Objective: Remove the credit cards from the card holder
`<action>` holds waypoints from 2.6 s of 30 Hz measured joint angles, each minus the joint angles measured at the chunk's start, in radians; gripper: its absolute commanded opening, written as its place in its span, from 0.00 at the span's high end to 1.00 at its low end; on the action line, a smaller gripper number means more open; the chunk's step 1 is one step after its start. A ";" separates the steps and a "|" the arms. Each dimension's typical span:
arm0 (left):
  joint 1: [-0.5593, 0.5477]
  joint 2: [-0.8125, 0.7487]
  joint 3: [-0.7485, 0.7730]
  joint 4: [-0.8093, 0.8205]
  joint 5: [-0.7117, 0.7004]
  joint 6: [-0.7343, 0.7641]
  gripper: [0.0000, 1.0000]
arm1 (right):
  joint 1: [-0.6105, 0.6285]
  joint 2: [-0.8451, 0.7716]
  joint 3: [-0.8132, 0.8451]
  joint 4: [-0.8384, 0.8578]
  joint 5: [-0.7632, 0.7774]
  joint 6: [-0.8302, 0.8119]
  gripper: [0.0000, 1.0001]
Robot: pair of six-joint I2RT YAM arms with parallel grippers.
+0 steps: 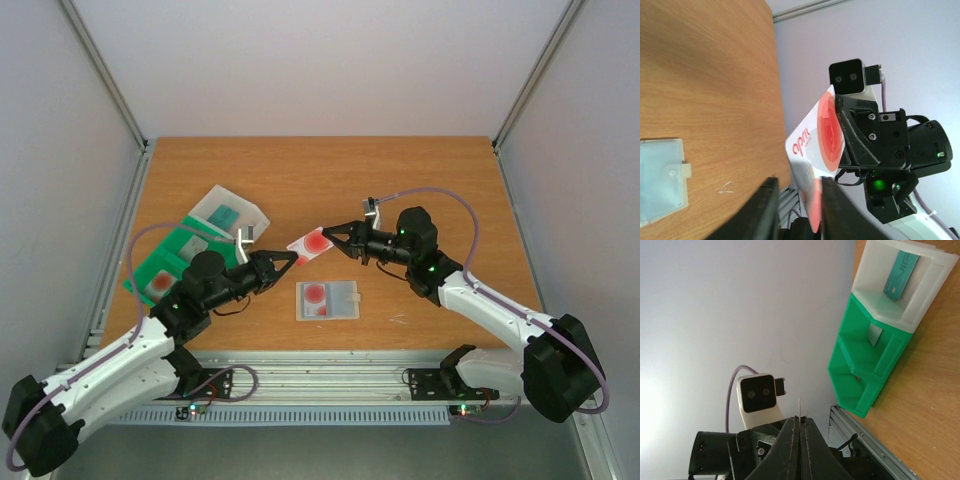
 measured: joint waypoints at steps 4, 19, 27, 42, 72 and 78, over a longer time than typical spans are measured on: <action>0.001 0.005 0.000 0.008 -0.002 0.001 1.00 | -0.001 0.013 0.000 0.005 -0.002 0.002 0.99; 0.007 -0.036 0.082 -0.267 -0.081 0.134 1.00 | 0.000 -0.005 -0.025 -0.034 -0.022 -0.037 0.35; 0.134 -0.062 0.173 -0.546 -0.101 0.232 1.00 | 0.000 -0.061 -0.020 -0.130 -0.035 -0.122 0.01; 0.504 0.039 0.327 -0.946 0.084 0.412 1.00 | 0.000 -0.044 -0.020 -0.202 -0.069 -0.168 0.02; 1.115 0.143 0.446 -1.295 -0.013 0.635 1.00 | -0.175 0.125 -0.103 0.115 -0.269 -0.010 0.02; 1.162 0.159 0.463 -1.303 -0.043 0.687 1.00 | -0.187 0.140 -0.103 0.175 -0.283 0.022 0.02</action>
